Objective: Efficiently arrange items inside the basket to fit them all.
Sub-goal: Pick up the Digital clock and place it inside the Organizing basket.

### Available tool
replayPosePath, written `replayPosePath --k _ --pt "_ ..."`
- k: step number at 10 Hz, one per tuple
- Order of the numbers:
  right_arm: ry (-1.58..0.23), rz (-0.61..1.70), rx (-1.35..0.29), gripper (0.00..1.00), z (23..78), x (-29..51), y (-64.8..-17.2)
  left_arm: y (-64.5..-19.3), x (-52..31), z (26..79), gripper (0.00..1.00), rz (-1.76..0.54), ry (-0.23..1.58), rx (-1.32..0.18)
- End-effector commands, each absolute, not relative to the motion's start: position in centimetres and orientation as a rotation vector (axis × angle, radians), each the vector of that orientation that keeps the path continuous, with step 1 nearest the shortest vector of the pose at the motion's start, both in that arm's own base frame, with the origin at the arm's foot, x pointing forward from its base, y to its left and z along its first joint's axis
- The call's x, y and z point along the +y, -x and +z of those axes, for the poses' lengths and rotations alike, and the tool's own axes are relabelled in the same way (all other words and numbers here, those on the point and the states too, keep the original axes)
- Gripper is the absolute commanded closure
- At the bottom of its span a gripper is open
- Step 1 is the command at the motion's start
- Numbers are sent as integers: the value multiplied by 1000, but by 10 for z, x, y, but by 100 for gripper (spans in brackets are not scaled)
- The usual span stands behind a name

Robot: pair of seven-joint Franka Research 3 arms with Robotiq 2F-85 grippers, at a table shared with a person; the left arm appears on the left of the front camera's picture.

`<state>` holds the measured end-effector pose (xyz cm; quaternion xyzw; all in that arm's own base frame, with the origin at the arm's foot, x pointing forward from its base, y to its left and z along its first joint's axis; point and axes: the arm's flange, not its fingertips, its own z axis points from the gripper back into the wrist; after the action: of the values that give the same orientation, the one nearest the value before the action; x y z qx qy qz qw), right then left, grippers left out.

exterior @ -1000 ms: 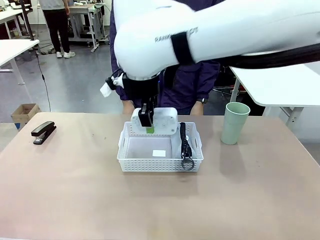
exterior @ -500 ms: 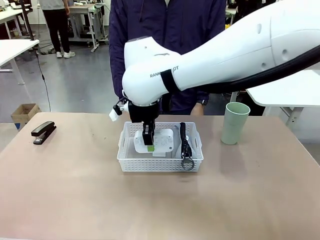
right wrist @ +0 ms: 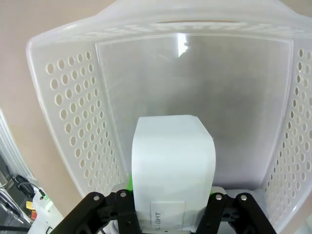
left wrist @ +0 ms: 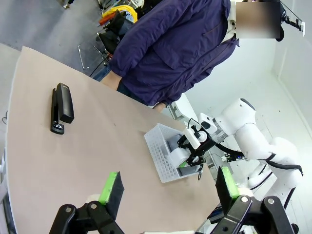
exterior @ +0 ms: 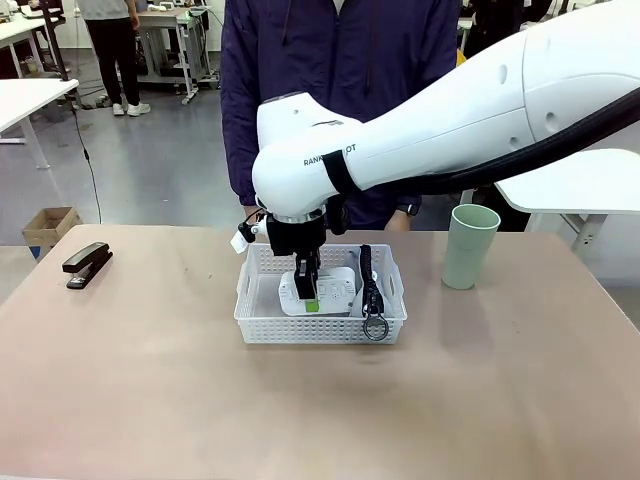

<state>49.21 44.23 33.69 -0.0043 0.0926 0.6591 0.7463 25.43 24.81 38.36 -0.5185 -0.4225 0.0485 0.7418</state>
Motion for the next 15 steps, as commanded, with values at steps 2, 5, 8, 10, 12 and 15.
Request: replayPosePath --k 2,5,8,10,12,15 --pt "-51 1460 220 49 339 441 -500 -253 245 385 0 91 1143 -960" --pt "-43 1492 238 0 339 443 -500 -253 245 385 0 91 1143 -960" --pt "-39 1504 244 0 339 444 -500 -253 245 385 0 91 1143 -960" --pt "-50 1495 221 0 344 439 -501 -253 245 385 0 91 1143 -960" --pt "-32 1419 138 0 378 415 -500 -253 245 385 0 91 1143 -960" --pt "-81 1227 128 0 457 344 -469 -253 245 385 0 91 1143 -960"
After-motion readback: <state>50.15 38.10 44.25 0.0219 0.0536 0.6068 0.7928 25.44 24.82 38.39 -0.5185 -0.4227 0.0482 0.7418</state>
